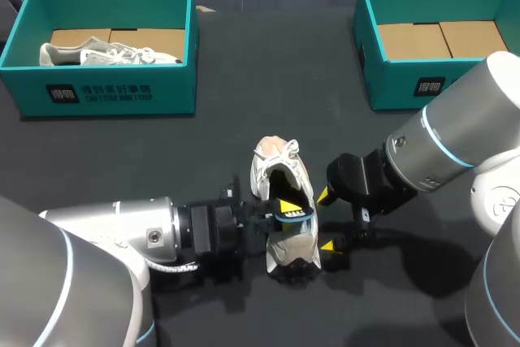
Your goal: Take the shoe out of the shoebox, open the shoe tongue, remove and reinsert the insole, then place the shoe into the shoebox
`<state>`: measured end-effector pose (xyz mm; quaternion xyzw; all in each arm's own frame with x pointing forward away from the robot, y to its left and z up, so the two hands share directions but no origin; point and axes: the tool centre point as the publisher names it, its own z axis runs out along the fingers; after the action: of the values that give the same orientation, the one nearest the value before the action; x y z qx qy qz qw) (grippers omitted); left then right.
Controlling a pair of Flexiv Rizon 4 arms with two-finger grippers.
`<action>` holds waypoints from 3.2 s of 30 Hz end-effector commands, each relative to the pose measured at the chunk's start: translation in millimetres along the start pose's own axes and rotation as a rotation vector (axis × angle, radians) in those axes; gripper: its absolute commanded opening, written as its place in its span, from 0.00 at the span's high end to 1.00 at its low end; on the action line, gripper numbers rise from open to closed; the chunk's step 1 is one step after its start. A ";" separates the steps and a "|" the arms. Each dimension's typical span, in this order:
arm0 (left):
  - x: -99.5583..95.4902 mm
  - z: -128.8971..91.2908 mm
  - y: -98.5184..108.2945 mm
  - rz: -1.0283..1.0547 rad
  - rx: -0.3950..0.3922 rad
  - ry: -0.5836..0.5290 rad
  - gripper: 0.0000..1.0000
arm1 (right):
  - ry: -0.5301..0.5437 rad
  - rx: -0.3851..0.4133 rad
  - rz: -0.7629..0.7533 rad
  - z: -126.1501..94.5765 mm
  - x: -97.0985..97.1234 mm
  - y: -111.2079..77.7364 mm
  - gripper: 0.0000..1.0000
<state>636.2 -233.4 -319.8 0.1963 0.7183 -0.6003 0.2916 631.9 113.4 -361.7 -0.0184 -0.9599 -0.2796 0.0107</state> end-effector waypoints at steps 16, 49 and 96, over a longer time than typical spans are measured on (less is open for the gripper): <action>-3.6 7.1 37.3 -0.003 -0.059 -0.011 1.00 | -0.002 -0.001 0.000 -0.1 1.4 -0.4 0.00; 1.5 2.1 5.2 0.031 -0.052 0.044 1.00 | -0.002 -0.001 0.000 -0.1 1.4 -0.4 0.00; 0.9 8.9 20.3 0.025 -0.104 0.097 1.00 | -0.002 -0.001 0.000 -0.1 1.4 -0.4 0.00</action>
<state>642.9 -226.0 -329.6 0.2176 0.7552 -0.5544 0.2738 631.9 113.5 -361.8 -0.0184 -0.9599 -0.2796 0.0107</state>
